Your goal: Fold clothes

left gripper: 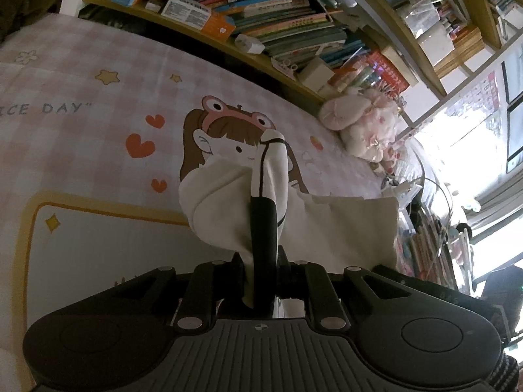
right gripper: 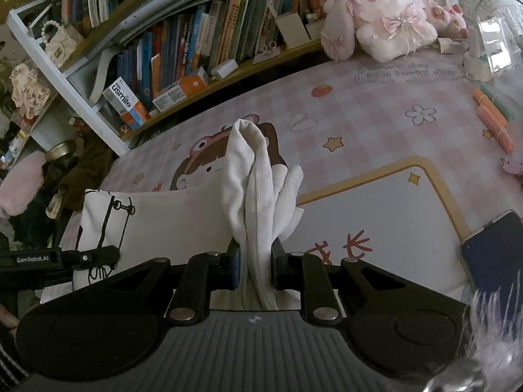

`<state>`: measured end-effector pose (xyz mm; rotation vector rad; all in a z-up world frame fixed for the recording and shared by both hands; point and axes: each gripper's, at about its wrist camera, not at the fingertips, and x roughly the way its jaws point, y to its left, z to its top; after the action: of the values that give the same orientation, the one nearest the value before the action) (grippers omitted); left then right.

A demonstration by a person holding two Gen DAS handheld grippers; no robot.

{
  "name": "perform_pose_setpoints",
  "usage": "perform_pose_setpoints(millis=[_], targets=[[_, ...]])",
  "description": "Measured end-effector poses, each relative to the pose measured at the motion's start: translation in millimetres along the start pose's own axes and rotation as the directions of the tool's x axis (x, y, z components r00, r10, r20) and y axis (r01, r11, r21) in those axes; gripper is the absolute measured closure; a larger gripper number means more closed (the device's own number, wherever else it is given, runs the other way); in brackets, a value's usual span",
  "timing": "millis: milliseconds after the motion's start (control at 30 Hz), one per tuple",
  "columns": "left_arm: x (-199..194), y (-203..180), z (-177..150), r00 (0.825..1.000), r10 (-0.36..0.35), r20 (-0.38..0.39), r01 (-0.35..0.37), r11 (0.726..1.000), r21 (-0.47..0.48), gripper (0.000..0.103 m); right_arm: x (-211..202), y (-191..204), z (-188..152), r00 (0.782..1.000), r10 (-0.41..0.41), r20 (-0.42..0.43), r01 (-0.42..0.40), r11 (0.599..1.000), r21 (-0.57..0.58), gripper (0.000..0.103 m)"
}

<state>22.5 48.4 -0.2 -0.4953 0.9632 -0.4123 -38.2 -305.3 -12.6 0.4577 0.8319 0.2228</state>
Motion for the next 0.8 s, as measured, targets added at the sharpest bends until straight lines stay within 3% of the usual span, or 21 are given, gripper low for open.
perform_pose_setpoints(millis=[500,800], targets=[[-5,-14,0,1.000,0.006,0.007,-0.006,1.000,0.026,0.088,-11,-4,-4,1.000,0.017,0.025,-0.017,1.000,0.014,0.087],[8,-9,37,0.998,-0.036,0.053,0.035,0.999,0.023,0.088,-2,-2,31,0.999,0.025,0.048,-0.025,1.000,-0.009,0.087]])
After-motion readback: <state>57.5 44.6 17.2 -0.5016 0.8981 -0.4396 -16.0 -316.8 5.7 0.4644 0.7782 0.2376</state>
